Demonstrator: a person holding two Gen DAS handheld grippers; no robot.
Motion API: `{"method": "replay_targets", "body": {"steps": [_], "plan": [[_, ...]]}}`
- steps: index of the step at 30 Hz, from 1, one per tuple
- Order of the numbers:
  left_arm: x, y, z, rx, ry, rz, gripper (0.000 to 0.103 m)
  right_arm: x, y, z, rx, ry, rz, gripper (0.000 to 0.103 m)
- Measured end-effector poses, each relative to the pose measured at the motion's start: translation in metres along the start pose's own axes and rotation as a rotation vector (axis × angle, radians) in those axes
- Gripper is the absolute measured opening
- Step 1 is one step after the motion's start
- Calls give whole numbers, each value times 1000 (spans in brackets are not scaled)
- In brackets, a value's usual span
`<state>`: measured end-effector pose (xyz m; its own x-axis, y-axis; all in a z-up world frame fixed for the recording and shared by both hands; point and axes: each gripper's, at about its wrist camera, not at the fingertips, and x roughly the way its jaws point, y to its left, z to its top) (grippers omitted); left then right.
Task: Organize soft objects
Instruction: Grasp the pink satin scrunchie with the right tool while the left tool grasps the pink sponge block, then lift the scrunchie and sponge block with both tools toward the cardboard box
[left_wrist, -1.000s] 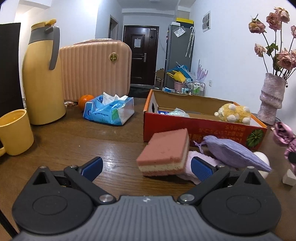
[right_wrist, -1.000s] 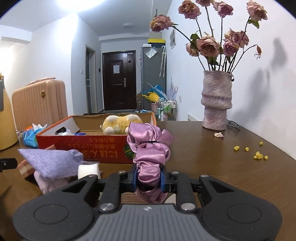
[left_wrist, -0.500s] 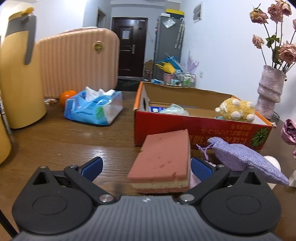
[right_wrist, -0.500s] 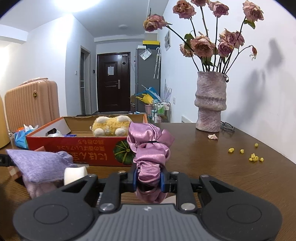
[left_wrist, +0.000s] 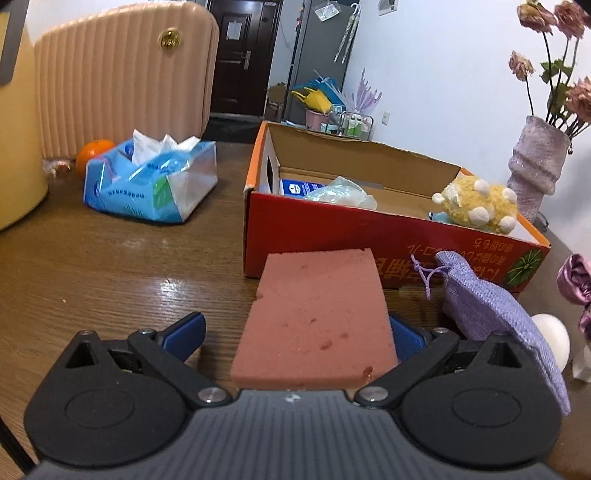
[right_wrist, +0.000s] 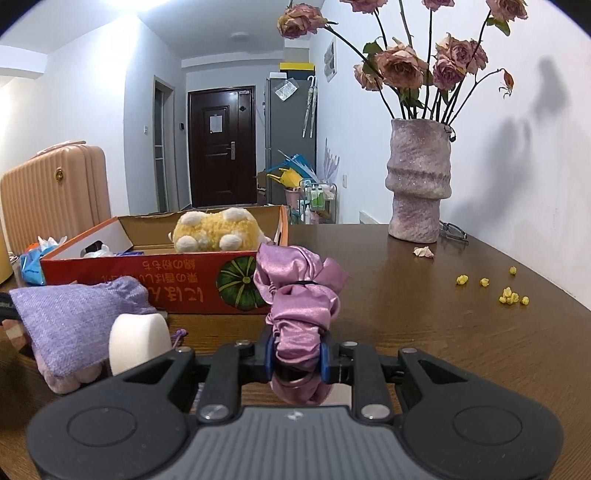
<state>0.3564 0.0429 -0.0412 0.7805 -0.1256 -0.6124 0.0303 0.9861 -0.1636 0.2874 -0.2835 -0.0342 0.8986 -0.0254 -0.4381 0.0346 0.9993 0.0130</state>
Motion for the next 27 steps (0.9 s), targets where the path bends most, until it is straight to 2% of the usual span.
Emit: {"method": "replay_targets", "body": {"steps": [2, 4, 5, 19, 27], "plan": [[-2, -1, -1, 11, -7, -5, 93, 0, 0, 0, 0, 0, 1, 22], [-3, -3, -1, 28, -9, -16, 74, -1, 0, 0, 0, -4, 2, 22], [-3, -4, -2, 33, -6, -20, 71, -2, 0, 0, 0, -7, 3, 22], [-24, -5, -6, 37, -92, 39, 71, -10, -1, 2, 8, -37, 19, 22], [-49, -8, -10, 37, -192, 85, 71, -14, 0, 3, 5, -54, 26, 22]]}}
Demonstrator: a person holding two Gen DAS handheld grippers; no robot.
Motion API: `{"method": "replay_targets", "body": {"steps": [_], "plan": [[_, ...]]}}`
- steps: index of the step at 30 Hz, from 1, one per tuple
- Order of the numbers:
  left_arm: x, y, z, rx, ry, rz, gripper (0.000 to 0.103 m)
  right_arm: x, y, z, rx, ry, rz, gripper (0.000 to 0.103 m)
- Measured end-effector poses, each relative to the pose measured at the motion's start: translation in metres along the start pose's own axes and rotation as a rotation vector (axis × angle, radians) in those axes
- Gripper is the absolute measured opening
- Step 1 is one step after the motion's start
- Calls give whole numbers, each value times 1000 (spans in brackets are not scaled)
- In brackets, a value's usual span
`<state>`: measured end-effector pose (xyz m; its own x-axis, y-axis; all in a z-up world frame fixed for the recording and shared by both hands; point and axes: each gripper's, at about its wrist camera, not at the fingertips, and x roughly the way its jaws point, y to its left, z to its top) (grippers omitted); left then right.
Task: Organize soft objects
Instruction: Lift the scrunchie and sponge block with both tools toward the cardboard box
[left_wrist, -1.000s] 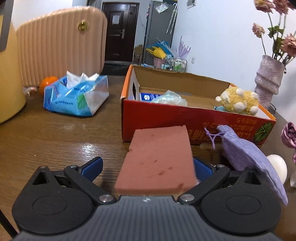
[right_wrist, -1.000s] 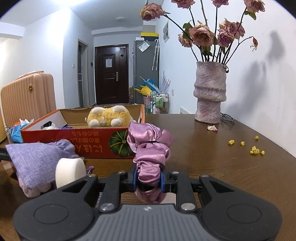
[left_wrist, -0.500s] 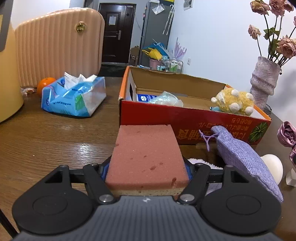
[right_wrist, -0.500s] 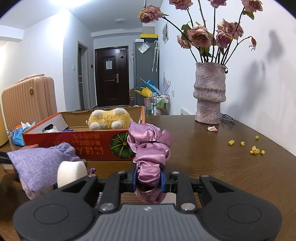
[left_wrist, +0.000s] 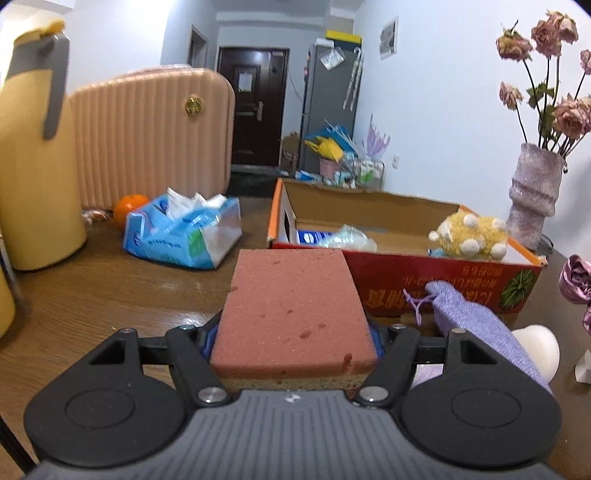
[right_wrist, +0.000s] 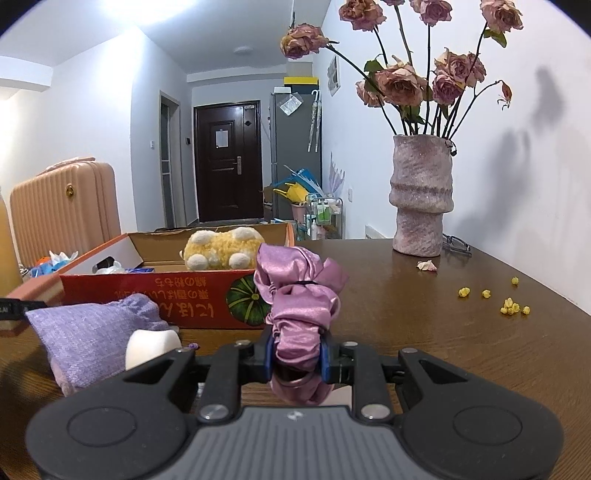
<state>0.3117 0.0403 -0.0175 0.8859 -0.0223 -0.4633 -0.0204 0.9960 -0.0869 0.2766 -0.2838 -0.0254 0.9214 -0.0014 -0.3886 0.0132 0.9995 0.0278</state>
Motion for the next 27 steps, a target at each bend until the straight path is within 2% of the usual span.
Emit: {"method": "replay_targets", "body": {"steps": [12, 27], "plan": [[-34, -9, 3, -5, -129, 42, 71, -7, 4, 1, -13, -43, 7, 22], [-53, -27, 3, -9, -187, 59, 71, -17, 17, 1, -49, -153, 8, 22]]}}
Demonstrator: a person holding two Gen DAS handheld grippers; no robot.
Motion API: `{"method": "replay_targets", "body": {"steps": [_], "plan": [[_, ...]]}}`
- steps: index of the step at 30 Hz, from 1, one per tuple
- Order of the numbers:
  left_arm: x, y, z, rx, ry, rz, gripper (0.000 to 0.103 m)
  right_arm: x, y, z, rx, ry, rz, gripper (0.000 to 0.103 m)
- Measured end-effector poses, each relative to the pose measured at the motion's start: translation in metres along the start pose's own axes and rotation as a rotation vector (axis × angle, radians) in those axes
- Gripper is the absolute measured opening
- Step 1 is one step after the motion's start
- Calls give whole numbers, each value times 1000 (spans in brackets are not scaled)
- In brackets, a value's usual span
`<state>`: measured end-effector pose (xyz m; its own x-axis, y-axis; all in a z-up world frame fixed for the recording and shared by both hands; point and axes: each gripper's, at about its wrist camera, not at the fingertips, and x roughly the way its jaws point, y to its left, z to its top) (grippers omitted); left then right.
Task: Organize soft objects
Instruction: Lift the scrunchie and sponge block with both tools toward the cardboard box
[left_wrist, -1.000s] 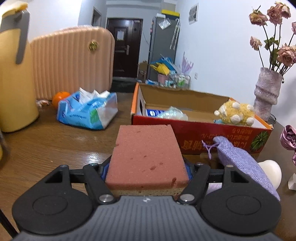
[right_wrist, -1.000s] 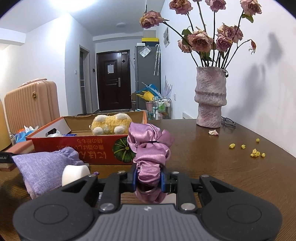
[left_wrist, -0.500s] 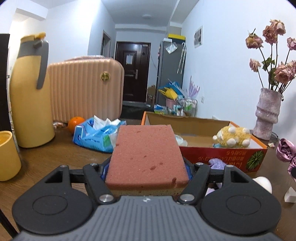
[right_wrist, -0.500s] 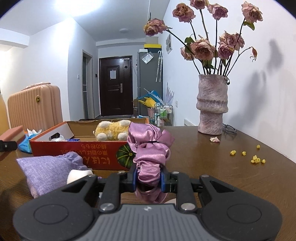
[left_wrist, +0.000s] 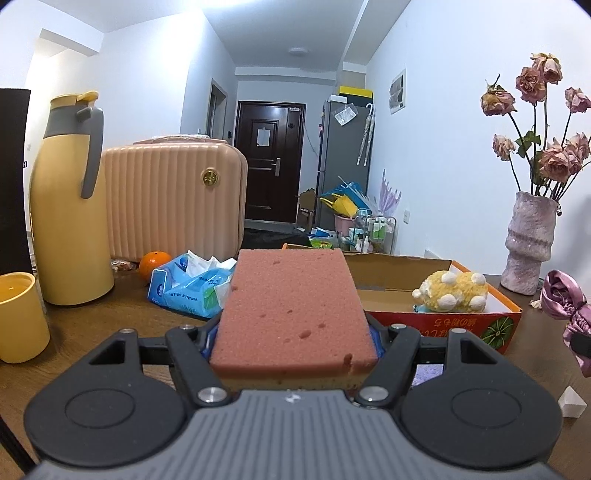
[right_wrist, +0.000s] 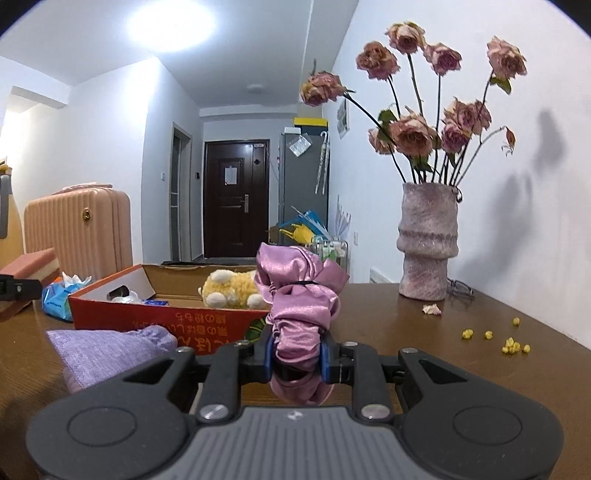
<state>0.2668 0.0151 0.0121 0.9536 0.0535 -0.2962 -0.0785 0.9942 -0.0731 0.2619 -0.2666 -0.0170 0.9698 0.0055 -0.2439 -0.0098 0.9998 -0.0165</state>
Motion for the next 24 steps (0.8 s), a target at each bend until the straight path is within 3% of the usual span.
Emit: {"method": "replay_targets", "body": {"steps": [10, 24], "plan": [[5, -8, 3, -3, -17, 16, 71, 1, 26, 1, -103, -98, 7, 22], [26, -21, 12, 3, -32, 22, 71, 29, 53, 10, -155, -153, 48, 22]]}}
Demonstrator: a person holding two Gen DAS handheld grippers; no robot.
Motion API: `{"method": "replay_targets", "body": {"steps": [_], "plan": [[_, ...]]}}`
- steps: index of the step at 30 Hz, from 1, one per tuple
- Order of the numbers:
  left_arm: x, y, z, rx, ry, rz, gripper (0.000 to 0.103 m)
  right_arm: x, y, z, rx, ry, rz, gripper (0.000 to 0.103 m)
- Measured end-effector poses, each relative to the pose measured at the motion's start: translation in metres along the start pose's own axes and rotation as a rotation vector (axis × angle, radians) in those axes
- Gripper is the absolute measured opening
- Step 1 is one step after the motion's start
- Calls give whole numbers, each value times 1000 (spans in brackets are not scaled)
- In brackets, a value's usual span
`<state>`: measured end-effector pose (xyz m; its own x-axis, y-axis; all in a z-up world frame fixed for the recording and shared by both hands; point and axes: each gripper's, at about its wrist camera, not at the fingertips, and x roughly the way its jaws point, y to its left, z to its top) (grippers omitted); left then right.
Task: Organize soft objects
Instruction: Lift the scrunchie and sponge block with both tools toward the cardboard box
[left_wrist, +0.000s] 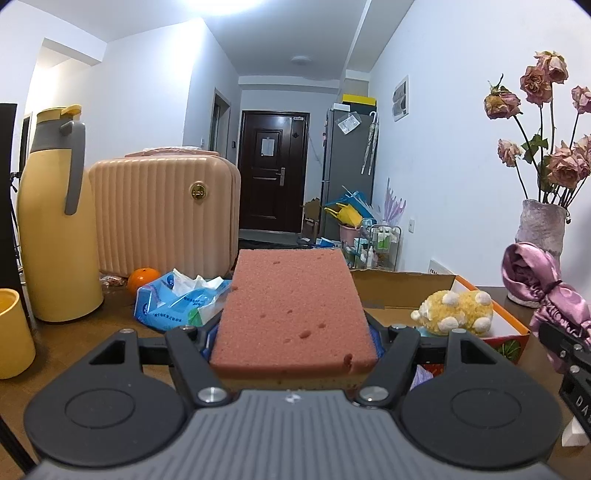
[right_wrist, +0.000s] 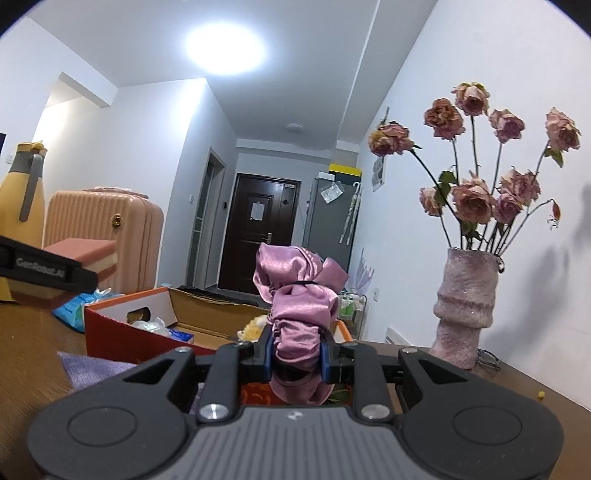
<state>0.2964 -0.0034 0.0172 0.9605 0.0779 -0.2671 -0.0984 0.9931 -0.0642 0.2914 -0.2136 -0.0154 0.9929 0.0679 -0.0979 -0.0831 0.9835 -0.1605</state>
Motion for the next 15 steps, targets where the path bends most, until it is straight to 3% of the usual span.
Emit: {"method": "replay_targets", "body": {"steps": [15], "plan": [[33, -3, 9, -20, 3, 2, 71, 33, 15, 6, 19, -1, 65, 22]]}}
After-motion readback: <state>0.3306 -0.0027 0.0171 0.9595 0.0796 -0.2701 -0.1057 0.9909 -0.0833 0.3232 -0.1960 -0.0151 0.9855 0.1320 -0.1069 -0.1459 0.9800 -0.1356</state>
